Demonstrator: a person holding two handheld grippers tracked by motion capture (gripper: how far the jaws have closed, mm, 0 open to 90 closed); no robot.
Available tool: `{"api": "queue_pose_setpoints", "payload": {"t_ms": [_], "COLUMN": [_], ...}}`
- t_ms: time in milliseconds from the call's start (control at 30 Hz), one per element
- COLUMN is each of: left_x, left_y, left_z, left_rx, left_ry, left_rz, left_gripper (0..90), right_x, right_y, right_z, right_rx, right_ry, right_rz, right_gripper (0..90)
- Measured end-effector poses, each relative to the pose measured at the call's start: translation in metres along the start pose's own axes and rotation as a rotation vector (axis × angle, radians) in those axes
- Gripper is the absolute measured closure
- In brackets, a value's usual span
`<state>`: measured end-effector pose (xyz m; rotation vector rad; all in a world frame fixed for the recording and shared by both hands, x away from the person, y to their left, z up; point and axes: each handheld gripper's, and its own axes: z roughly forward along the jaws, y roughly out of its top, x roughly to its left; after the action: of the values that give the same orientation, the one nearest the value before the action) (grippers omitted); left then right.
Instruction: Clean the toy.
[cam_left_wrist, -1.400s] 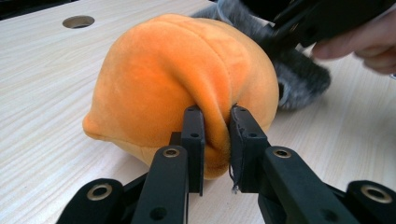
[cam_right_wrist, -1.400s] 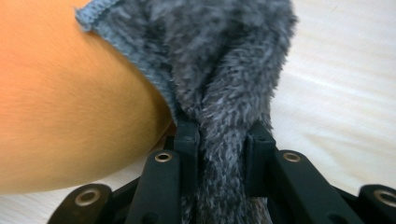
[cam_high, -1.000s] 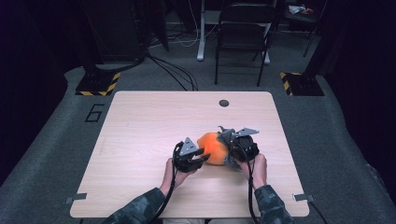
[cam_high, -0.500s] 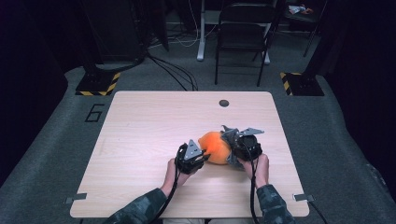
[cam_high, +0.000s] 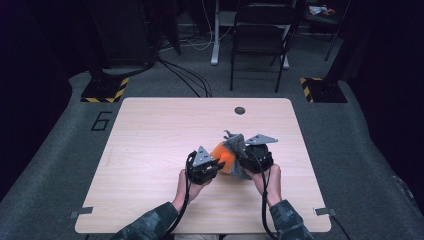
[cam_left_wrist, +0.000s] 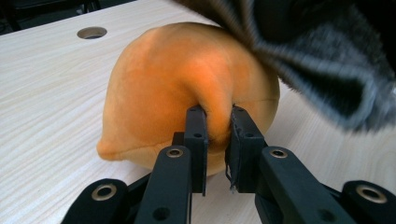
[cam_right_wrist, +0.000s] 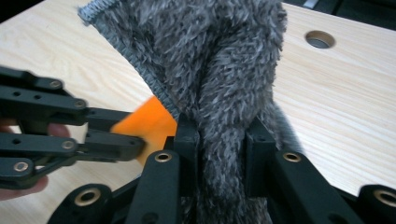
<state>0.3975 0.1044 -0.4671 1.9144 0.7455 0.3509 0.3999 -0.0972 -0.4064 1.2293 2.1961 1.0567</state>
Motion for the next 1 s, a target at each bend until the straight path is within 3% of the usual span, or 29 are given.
{"api": "queue_pose_setpoints", "payload": {"t_ms": [100,333,1000], "left_x": [-0.001,-0.001,0.002], "left_y": [-0.001,-0.002,-0.004], "left_z": [0.002,0.004,0.004], "left_rx": [0.0,0.005,0.015], "left_ry": [-0.003,-0.009,-0.036], "left_rz": [0.0,0.005,0.009], "left_gripper": [79.8,79.8,79.7], "right_x": [0.001,-0.011,-0.05], "right_y": [-0.004,-0.012,-0.034], "right_z": [0.007,0.015,0.028], "right_rx": [0.008,0.028,0.114], "right_ry": [-0.02,-0.055,-0.119], "right_rz": [-0.019,-0.005,0.1], "right_gripper": [71.9,72.2,72.2]}}
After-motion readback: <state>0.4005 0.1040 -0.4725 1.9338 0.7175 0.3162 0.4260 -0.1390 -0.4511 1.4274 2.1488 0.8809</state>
